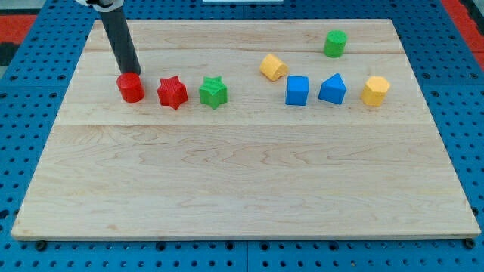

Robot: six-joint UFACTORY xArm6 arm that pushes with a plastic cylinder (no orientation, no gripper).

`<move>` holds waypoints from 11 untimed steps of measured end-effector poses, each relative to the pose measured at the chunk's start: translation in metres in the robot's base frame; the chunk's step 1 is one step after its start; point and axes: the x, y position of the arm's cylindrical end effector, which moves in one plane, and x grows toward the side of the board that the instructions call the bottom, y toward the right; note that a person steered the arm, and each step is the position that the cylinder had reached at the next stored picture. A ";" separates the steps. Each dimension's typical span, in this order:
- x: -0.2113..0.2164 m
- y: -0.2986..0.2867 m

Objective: Place yellow heart left to the blue cube

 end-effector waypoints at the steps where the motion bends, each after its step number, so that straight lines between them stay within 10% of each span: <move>1: -0.014 0.030; 5: -0.075 0.290; 11: -0.018 0.226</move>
